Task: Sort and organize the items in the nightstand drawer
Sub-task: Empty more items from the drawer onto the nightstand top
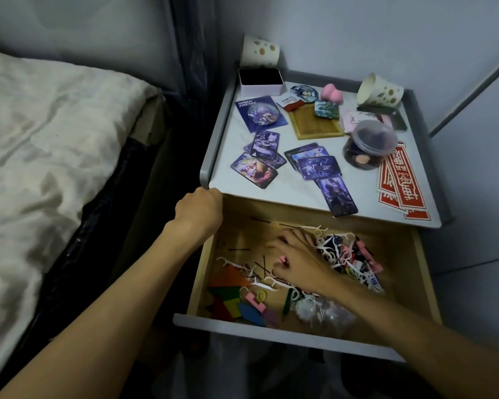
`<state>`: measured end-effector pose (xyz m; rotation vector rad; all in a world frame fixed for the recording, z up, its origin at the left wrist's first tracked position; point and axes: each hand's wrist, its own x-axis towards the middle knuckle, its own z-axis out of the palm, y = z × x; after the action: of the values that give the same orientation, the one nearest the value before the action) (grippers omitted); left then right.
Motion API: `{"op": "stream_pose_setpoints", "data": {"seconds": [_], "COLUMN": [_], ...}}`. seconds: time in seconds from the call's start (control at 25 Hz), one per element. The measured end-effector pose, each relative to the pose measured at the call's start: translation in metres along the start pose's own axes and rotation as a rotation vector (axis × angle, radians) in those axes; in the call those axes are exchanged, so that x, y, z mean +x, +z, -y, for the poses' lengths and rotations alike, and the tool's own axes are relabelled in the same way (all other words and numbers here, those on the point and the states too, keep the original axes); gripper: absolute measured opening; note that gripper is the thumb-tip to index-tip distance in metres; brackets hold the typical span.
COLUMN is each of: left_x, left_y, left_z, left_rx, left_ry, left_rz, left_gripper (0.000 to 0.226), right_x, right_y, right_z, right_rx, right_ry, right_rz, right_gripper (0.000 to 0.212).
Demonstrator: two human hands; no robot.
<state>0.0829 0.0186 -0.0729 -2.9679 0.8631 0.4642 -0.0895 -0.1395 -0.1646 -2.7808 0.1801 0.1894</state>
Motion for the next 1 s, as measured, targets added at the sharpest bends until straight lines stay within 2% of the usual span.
{"op": "stream_pose_setpoints", "data": {"seconds": [0.12, 0.2, 0.32, 0.48, 0.56, 0.76, 1.0], "left_x": [0.001, 0.003, 0.004, 0.005, 0.006, 0.0, -0.003], "left_y": [0.0, 0.0, -0.001, -0.003, -0.003, -0.006, -0.009], "left_z": [0.005, 0.008, 0.008, 0.007, 0.008, 0.005, 0.004], "left_rx": [-0.057, -0.101, -0.117, -0.106, -0.135, -0.149, -0.137], "left_ry": [0.015, 0.031, 0.025, 0.021, 0.007, 0.001, 0.018], "left_rz": [-0.006, -0.005, 0.007, 0.025, 0.026, 0.01, 0.027], "left_gripper": [0.023, 0.023, 0.025, 0.024, 0.021, 0.022, 0.023], "right_x": [0.041, 0.06, 0.07, 0.066, 0.059, 0.041, 0.036], "right_y": [0.006, 0.015, 0.033, 0.032, 0.031, 0.025, 0.013], "right_z": [0.035, 0.057, 0.065, 0.057, 0.047, 0.029, 0.022], "right_rx": [0.115, 0.229, 0.238, 0.306, 0.186, 0.223, 0.109], "right_ry": [-0.146, -0.145, -0.149, -0.128, -0.171, -0.111, -0.152], "right_rz": [0.025, 0.09, 0.151, 0.045, 0.037, 0.103, 0.308], "right_gripper": [0.041, 0.036, 0.031, 0.021, 0.019, 0.025, 0.054]}}
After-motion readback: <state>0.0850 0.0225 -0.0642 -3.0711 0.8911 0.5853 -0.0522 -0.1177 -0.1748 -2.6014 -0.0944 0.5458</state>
